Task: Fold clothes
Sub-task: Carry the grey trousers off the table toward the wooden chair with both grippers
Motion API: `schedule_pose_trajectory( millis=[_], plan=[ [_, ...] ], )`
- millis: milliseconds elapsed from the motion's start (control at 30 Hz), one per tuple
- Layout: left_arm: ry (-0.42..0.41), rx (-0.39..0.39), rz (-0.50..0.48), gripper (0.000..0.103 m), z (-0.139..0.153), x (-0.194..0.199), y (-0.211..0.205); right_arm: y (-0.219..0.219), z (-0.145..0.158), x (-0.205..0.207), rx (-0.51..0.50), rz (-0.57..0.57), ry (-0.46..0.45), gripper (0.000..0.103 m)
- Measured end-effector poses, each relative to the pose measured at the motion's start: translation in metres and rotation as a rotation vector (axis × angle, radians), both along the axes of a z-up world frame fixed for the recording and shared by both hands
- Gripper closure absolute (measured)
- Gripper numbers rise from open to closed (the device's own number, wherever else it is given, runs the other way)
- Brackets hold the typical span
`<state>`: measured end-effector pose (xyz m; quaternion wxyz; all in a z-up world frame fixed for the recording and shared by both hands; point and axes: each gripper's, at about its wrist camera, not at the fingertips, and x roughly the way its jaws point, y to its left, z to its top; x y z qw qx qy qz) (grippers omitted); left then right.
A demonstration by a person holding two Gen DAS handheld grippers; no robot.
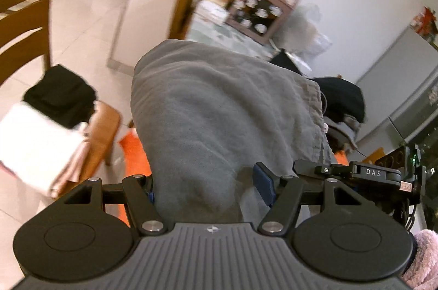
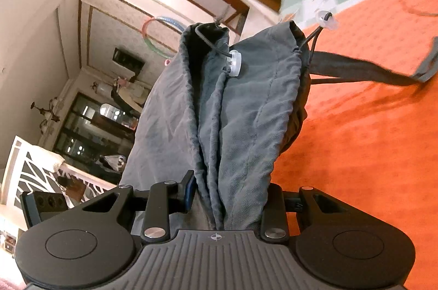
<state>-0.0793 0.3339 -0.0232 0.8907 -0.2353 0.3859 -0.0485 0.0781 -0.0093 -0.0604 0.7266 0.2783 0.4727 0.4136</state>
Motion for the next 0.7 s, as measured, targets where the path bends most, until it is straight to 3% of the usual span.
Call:
schedule_pose_trajectory(
  millis=[300,433,567,700],
  plan=[
    [0.023,0.032,0.131,0.032,-0.009,-0.002,0.127,0.127,-0.020,0.008,-0.005,0.059,-0.001,0.068],
    [0.064,0.003,0.152,0.032,-0.027,0.007,0.194,0.189,-0.034,0.009,-0.033,0.066,-0.001,0.068],
    [0.102,0.017,0.097,0.032,-0.054,0.031,0.264,0.250,-0.058,0.002,-0.056,0.023,0.012,0.068],
    [0.139,0.044,-0.018,0.032,-0.089,0.055,0.328,0.306,-0.098,-0.014,-0.069,-0.068,0.034,0.068]
  ],
)
